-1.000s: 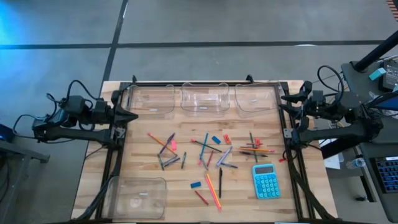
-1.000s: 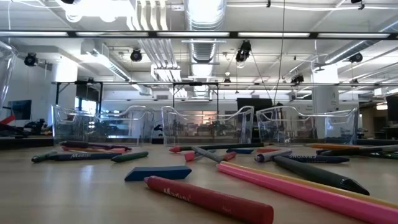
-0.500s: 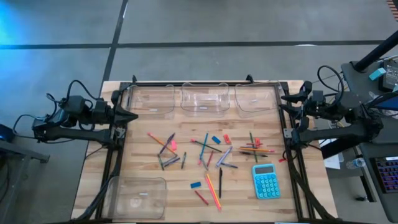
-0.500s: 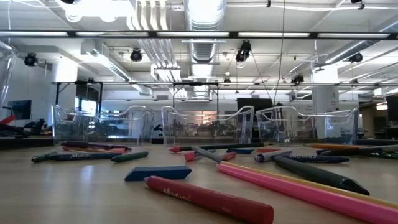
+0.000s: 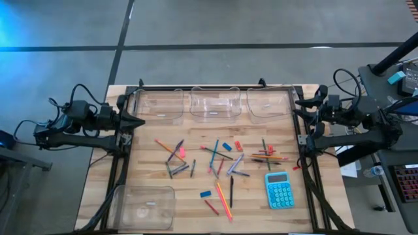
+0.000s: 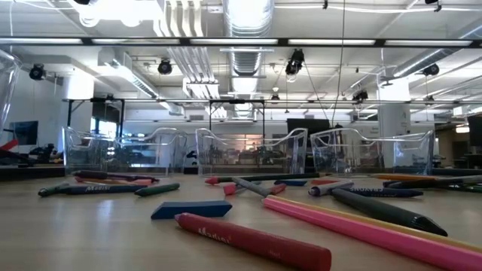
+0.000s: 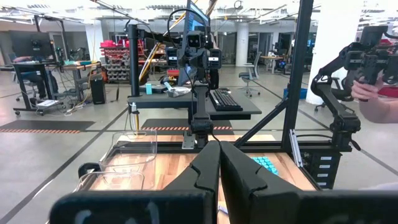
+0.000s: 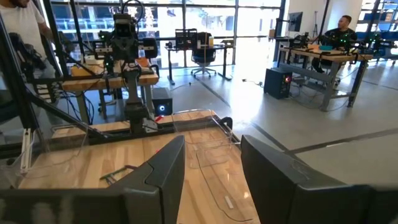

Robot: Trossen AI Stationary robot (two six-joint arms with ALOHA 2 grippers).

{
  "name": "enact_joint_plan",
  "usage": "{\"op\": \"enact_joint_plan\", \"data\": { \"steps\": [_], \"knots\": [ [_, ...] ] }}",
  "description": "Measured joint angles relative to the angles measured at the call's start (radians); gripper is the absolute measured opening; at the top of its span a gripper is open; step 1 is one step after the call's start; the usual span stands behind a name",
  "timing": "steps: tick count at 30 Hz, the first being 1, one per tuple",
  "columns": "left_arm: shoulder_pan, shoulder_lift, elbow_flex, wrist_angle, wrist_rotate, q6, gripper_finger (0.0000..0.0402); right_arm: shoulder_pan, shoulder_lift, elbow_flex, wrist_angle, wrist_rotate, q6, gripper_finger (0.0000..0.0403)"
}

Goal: Sort crayons/erasers/pens/pencils in bins

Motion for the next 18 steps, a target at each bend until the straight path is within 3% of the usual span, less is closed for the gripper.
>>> {"op": "enact_joint_plan", "data": {
  "steps": [14,18],
  "knots": [
    [0.000,0.000,0.000,0.000,0.000,0.000,0.0000,0.000,0.002,0.000,0.009,0.043,0.081,0.0148],
    [0.000,0.000,0.000,0.000,0.000,0.000,0.0000,0.000,0.027,0.001,0.050,-0.006,0.117,0.0148]
  ]
}}
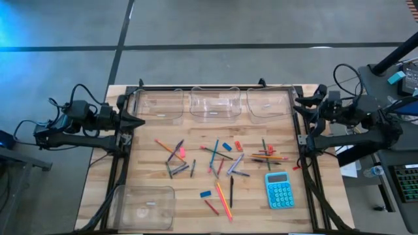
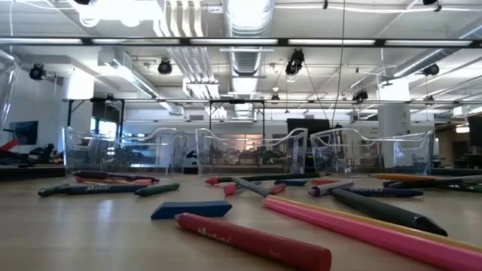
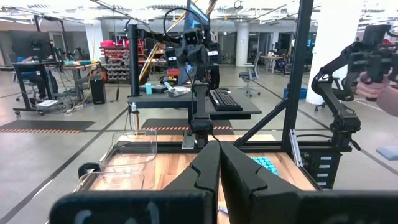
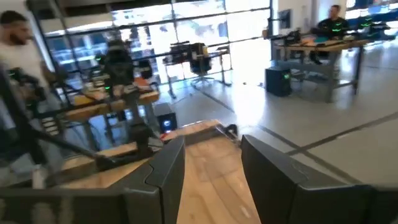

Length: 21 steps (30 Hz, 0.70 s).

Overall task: Sort crayons/erasers/pens/pencils in bins
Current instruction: Put the red crayon into the top middle transparent bin

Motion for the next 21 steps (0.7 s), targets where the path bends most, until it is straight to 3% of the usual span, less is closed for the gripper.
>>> {"op": "enact_joint_plan", "data": {
  "steps": [3,13,21],
  "knots": [
    [0.000,0.000,0.000,0.000,0.000,0.000,0.0000,0.001,0.046,-0.007,-0.044,-0.081,-0.029,0.0148],
    [0.000,0.000,0.000,0.000,0.000,0.000,0.0000,0.000,0.249,-0.025,-0.012,-0.081,-0.143,0.0148],
    [0.000,0.000,0.000,0.000,0.000,0.000,0.0000,0.000,0.245,-0.019,-0.060,-0.066,-0.175,0.0148]
  ]
}}
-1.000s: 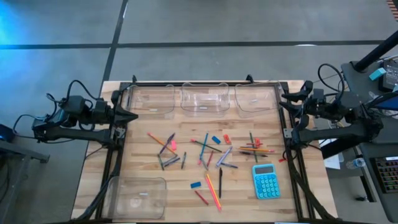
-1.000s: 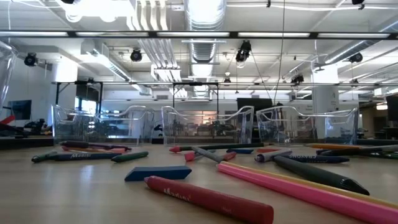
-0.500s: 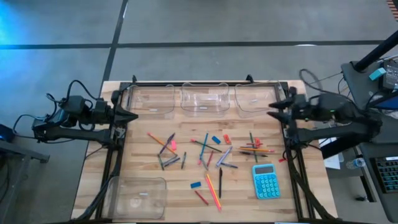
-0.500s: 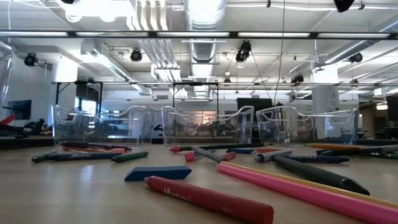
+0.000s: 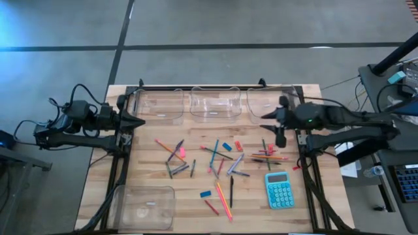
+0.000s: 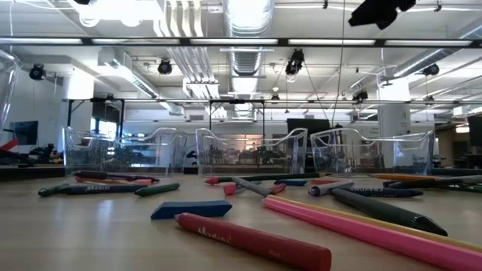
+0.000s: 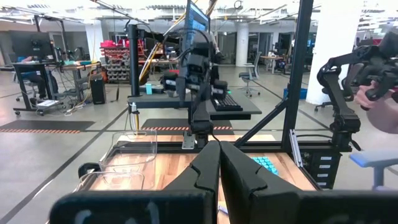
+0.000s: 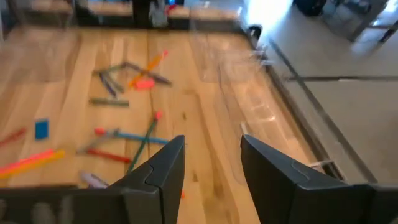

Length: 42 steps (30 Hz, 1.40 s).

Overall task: Sort crayons/erasers/pens/pencils in bins
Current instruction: Put the red crayon into the top middle transparent bin

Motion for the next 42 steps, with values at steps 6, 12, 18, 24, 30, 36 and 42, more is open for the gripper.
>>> {"op": "enact_joint_plan", "data": {
  "steps": [6,12,18,24,30,36,42],
  "knots": [
    [0.000,0.000,0.000,0.000,0.000,0.001,0.0000,0.000,-0.028,0.015,-0.126,0.000,0.022,0.0148],
    [0.000,-0.005,0.000,0.000,0.000,0.009,0.0000,0.000,-0.029,0.019,-0.305,0.000,0.049,0.0148],
    [0.000,-0.003,0.000,0.000,0.000,0.009,0.0000,0.000,0.005,0.019,-0.465,-0.011,0.128,0.0148],
    [0.000,-0.001,0.000,0.000,0.000,0.008,0.0000,0.000,0.067,0.007,-0.534,-0.116,0.182,0.0148],
    [0.000,0.027,-0.012,0.064,0.000,0.006,0.0000,0.000,0.165,-0.008,-0.535,-0.131,0.205,0.0148],
    [0.000,0.092,-0.072,0.271,0.000,0.007,0.0000,0.000,0.240,-0.051,-0.536,-0.131,0.206,0.0148],
    [0.000,0.147,-0.074,0.299,0.000,0.007,0.0000,0.000,0.236,-0.103,-0.513,-0.131,0.225,0.0148]
  ]
}}
